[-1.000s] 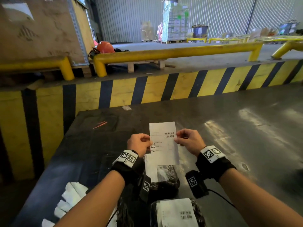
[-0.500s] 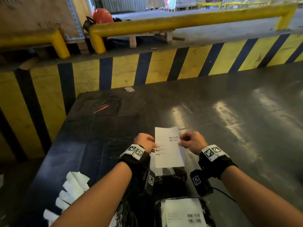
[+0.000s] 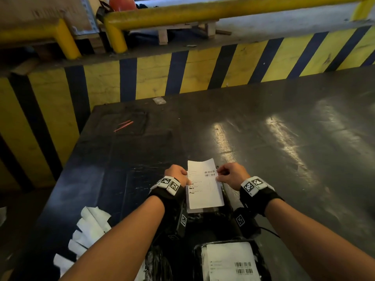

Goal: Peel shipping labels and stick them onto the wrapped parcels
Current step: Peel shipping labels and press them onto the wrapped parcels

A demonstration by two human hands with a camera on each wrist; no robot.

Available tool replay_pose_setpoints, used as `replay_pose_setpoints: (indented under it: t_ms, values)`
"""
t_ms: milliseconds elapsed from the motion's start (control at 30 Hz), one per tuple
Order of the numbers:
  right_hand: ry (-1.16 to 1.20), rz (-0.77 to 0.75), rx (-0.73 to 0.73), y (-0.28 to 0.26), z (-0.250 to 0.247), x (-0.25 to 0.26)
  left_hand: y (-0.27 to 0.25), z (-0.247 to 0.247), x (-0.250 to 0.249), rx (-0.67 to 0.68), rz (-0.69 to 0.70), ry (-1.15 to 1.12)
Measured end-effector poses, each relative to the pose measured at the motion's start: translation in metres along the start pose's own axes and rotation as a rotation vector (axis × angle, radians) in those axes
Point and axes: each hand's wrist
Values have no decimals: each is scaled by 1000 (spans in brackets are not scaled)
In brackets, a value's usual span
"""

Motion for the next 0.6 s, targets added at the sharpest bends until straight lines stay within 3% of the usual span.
replay_pose_setpoints:
  t_ms: [600]
  values:
    - [-30,27,63,5,5,-9,10,16,6,39,-19,100]
Point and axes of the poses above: each hand's wrist, its own y-axis towards the middle knuckle, its own z-axis out of the palm, x = y × z, and after that the axes turned 11 degrees about y, right-handed
